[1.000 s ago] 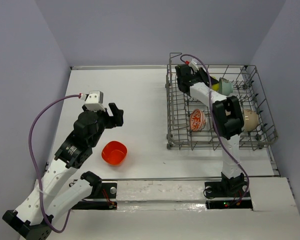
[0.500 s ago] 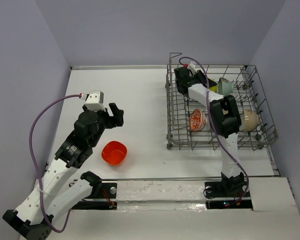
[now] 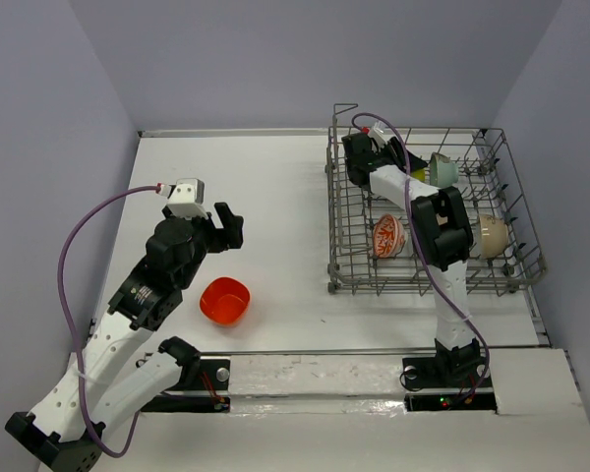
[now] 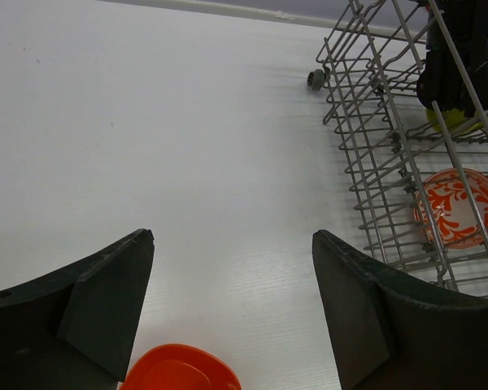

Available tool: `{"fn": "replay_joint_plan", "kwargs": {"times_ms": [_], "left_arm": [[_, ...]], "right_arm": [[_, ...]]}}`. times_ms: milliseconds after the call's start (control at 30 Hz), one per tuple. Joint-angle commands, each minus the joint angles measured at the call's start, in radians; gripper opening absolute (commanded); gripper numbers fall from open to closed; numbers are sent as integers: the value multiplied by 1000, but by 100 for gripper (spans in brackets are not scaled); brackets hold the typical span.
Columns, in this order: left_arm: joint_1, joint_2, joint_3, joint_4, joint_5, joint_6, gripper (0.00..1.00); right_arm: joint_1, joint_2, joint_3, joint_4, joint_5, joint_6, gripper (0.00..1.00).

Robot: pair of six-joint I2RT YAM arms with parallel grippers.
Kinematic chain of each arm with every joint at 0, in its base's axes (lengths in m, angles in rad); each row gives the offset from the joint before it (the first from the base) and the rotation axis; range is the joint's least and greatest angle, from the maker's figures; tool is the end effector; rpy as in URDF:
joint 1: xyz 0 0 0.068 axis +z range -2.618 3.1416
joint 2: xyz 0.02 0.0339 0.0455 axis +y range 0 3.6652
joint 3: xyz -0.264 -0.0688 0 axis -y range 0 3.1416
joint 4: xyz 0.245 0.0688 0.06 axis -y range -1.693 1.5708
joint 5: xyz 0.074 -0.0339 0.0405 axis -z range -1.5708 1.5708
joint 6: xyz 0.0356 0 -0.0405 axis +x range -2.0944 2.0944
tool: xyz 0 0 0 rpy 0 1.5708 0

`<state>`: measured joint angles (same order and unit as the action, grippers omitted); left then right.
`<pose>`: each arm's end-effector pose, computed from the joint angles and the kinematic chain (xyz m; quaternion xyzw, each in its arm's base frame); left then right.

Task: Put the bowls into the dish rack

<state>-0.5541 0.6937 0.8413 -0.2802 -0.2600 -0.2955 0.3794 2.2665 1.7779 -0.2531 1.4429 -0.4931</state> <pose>0.1392 -0.0753 0.3633 0.0115 0.7508 -0.1803 0.6353 0.4697 0.1493 0.2011 -0.0493 0.7353 -0.6207 0.2676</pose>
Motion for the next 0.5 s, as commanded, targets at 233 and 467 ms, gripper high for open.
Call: {"fn": "replay_joint_plan", "kwargs": {"times_ms": [233,467], "left_arm": [[10,0,-11,36,5,19,88],[10,6,-13,36,5,19,88]], "right_arm": [[-7,-36,26,-6,-33,82,44],[4,-27,120,-265,-147,306,44]]}}
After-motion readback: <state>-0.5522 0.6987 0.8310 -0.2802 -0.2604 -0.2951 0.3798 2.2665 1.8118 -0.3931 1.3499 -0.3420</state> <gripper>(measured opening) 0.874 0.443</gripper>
